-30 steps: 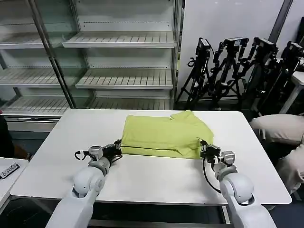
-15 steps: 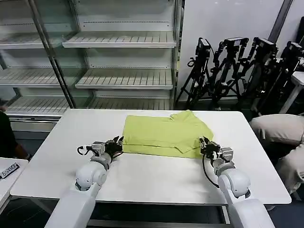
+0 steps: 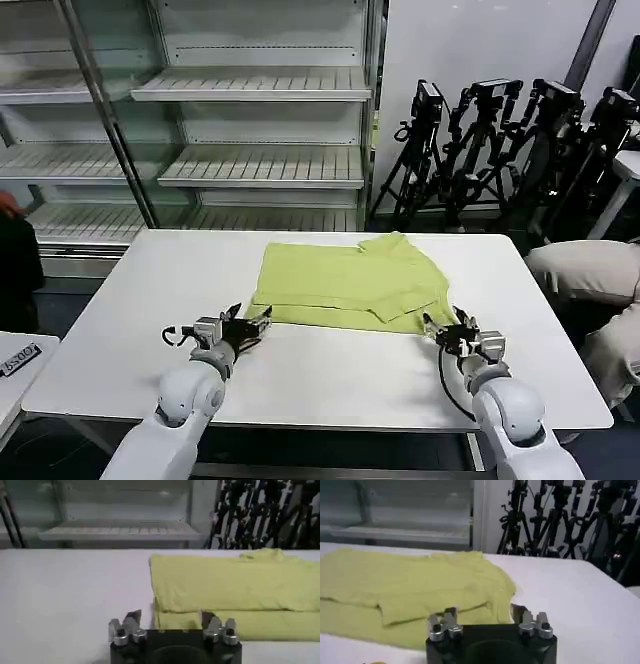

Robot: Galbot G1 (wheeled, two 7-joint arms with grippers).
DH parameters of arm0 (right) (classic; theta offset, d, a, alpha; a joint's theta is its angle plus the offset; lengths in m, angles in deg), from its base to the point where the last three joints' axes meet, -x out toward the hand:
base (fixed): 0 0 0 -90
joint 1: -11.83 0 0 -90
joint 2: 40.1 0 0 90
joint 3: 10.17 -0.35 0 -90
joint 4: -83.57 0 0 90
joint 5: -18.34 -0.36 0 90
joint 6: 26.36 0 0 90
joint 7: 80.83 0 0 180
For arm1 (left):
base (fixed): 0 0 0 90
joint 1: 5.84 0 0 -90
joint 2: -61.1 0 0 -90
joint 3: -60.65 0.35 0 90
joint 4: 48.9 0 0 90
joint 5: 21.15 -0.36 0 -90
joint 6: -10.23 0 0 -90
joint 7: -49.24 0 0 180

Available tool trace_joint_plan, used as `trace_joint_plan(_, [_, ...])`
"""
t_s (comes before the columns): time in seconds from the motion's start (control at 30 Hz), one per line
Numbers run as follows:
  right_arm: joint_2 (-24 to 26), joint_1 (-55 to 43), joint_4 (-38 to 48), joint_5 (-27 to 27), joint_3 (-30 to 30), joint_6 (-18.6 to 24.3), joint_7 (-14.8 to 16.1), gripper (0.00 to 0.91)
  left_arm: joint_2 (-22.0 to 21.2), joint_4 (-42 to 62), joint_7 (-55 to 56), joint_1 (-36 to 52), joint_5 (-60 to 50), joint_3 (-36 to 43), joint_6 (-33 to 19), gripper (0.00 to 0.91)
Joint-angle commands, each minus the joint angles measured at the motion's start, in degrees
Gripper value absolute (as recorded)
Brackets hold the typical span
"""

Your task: Fold and organize the clothes.

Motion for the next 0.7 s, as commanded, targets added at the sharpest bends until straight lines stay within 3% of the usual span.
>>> trace_joint_plan(0.03, [0.4, 2.84, -1.88, -0.06, -0.61, -1.77, -0.63, 0.0, 0.36, 0.44, 1.84, -1.41, 0.96, 0.24, 0.19, 0.02])
trace_joint_plan(0.47, [0.54, 1.94, 0.1, -3.55, -0.39, -2.73, -1.6, 0.0, 0.24, 3.58, 1.04, -0.52, 0.3, 1.06, 0.22, 0.02])
trace_joint_plan(0.7, [1.79, 12.01, -14.09, -1.99, -1.21, -2.6, -0.69, 0.0, 5.35, -9.34, 1.85, -11.61, -1.85, -1.67, 0.27, 0.01])
